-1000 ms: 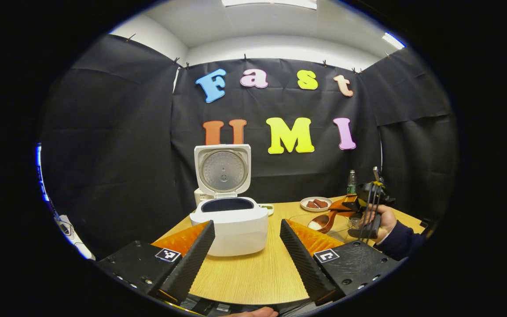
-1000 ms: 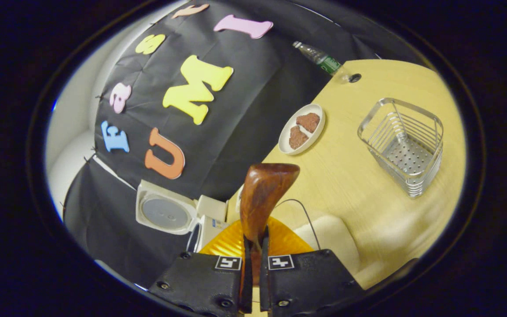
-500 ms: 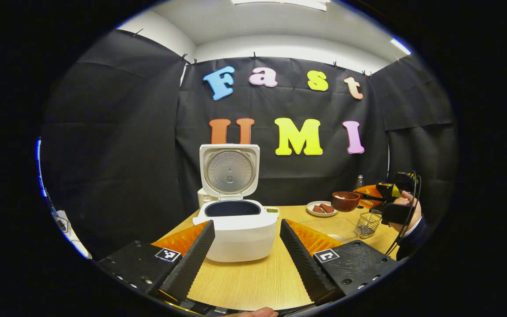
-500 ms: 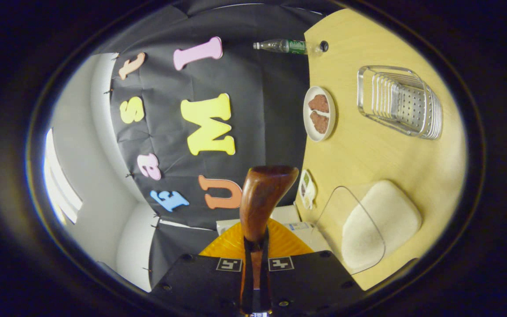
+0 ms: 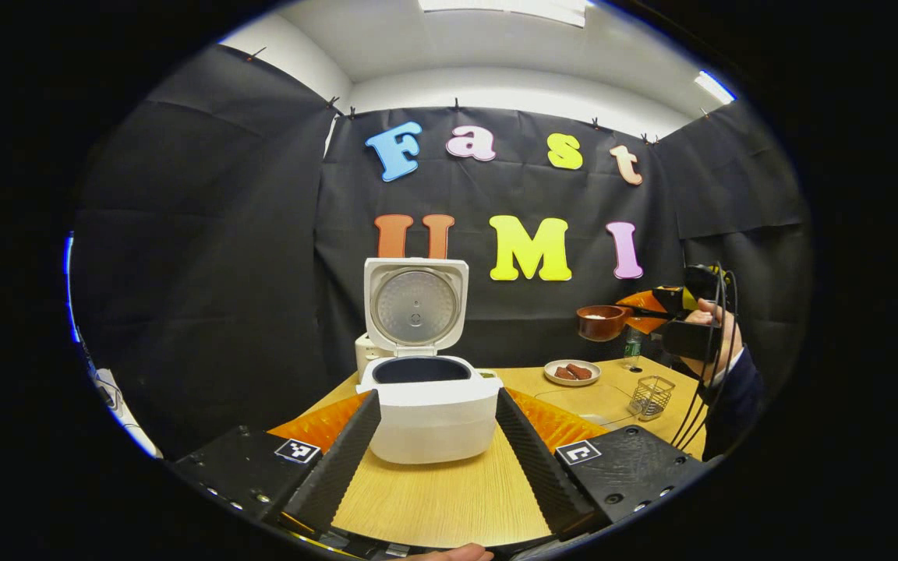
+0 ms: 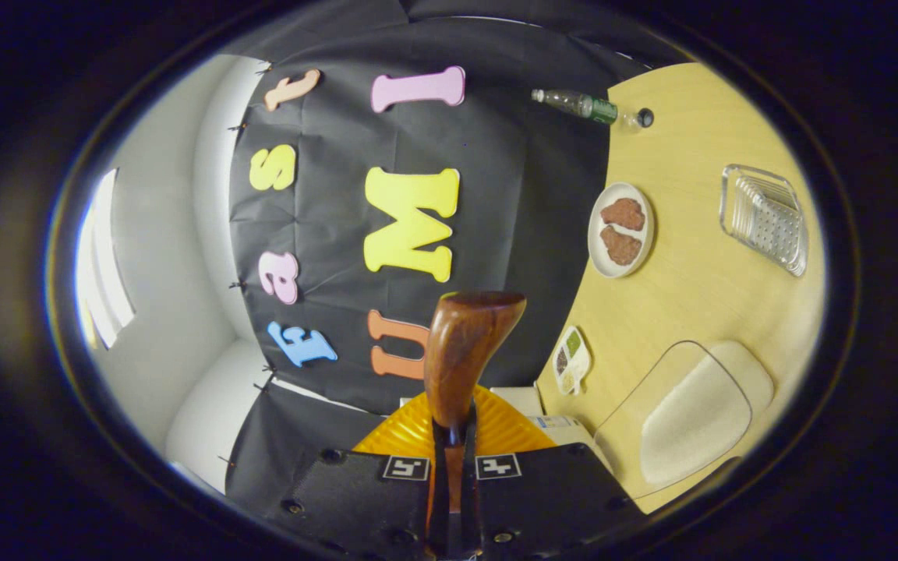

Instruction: Close the left gripper, press the button to open the rice cooker; take a wooden spoon from the chopstick holder with the right hand, scoop a spoonful of rice and pour it into the rice cooker, then put the wooden spoon back into the chopstick holder.

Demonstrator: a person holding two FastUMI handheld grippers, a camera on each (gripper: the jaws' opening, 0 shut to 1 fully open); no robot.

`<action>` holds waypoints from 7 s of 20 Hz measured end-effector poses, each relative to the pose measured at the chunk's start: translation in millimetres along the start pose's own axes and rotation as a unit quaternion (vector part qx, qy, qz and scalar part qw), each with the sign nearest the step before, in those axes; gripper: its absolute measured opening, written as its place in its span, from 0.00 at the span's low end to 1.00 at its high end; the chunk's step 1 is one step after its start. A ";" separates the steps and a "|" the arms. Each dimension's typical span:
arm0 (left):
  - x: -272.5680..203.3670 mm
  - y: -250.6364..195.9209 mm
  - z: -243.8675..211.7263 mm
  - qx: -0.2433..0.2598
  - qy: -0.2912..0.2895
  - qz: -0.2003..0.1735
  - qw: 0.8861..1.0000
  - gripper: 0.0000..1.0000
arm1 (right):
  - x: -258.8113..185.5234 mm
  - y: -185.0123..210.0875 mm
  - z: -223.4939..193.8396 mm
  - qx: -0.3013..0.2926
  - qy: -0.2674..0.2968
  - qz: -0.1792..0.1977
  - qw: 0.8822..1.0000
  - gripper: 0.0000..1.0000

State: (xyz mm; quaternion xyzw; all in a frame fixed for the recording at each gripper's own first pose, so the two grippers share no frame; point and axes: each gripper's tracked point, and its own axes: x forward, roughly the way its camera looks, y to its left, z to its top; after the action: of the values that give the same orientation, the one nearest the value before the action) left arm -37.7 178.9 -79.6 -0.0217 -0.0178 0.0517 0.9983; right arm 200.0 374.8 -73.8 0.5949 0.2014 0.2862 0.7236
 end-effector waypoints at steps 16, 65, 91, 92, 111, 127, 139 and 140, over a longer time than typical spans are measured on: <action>-11.2 58.6 -15.6 0.000 0.012 0.050 0.999 0.94 | 153.6 3.5 -127.0 -0.202 0.087 -0.054 0.974 0.08; -40.6 73.9 -26.8 -0.005 0.025 0.071 0.997 0.94 | 224.9 4.2 -305.1 -0.774 0.132 0.017 0.620 0.08; 7.7 -18.3 -23.1 -0.012 0.028 0.037 0.999 0.94 | 76.7 30.5 -73.7 -0.728 0.020 -0.052 0.684 0.09; 11.5 -25.8 -23.7 -0.011 0.026 0.035 0.999 0.94 | 65.6 29.8 -54.3 -0.724 0.012 -0.060 0.687 0.09; 85.8 -94.3 10.7 0.019 -0.001 0.014 1.000 0.94 | -60.4 -69.4 174.5 -0.630 -0.055 -0.216 0.744 0.11; 137.4 -52.1 45.1 -0.013 0.009 0.013 1.000 0.94 | -123.1 -106.3 217.5 -0.613 -0.129 -0.283 0.726 1.00; 211.2 -11.9 143.6 0.025 -0.010 0.018 0.999 0.94 | -151.0 -74.0 118.9 -0.641 -0.095 -0.195 0.736 1.00; 220.7 -10.4 154.6 0.018 -0.023 0.016 0.999 0.94 | -151.2 -71.8 109.4 -0.640 -0.091 -0.182 0.741 0.99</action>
State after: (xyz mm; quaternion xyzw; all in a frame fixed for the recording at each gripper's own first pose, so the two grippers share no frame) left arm 176.9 198.0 82.5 -0.0028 -0.0396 0.0687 0.9968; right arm 167.5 185.1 -128.3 -0.0331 0.0079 0.1551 0.9873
